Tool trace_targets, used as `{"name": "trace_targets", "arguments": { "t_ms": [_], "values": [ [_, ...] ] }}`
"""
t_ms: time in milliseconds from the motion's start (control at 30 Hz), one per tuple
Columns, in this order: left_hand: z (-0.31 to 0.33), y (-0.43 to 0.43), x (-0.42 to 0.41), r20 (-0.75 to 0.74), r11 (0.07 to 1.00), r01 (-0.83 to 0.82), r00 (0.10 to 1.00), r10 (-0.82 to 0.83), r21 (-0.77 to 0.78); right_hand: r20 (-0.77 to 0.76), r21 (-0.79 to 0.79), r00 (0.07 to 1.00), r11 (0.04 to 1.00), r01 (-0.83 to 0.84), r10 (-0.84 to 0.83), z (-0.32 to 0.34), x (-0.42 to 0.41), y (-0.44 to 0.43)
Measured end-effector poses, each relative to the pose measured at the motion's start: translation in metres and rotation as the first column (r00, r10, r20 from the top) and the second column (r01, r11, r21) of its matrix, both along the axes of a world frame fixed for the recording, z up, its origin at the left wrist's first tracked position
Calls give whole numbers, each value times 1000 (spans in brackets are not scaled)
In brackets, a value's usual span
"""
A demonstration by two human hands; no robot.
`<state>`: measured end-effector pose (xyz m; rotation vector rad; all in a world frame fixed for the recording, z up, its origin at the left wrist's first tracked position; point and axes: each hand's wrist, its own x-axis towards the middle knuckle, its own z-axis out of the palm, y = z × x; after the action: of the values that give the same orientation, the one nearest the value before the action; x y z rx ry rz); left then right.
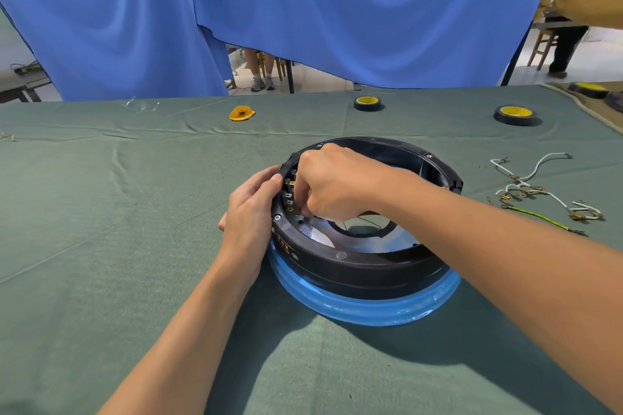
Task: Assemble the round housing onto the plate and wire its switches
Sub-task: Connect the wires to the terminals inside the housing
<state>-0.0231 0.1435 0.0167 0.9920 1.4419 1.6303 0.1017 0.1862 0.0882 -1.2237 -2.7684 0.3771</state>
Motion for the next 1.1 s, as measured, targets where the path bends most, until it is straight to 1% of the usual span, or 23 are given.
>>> {"name": "trace_targets", "arguments": {
  "t_ms": [133, 267, 433, 633, 833, 1100],
  "values": [
    [-1, 0, -1, -14, 1000, 1, 1000, -1, -7, 26, 4, 999, 1000, -21, 21, 3, -1, 2],
    [-1, -1, -1, -55, 1000, 9, 998, -9, -14, 22, -39, 999, 999, -38, 39, 4, 1, 4],
    [2, -2, 1, -34, 1000, 5, 999, -6, -22, 29, -5, 999, 999, -41, 41, 4, -1, 4],
    [3, -1, 3, -12, 1000, 0, 1000, -1, -12, 36, -45, 998, 998, -48, 49, 4, 0, 8],
    [4, -4, 4, -39, 1000, 19, 999, -19, -17, 18, -51, 999, 998, -40, 41, 2, -1, 11],
    [5, -5, 3, -25, 1000, 10, 1000, -10, -26, 21, -72, 999, 997, -26, 27, 2, -2, 13]
  ]
}}
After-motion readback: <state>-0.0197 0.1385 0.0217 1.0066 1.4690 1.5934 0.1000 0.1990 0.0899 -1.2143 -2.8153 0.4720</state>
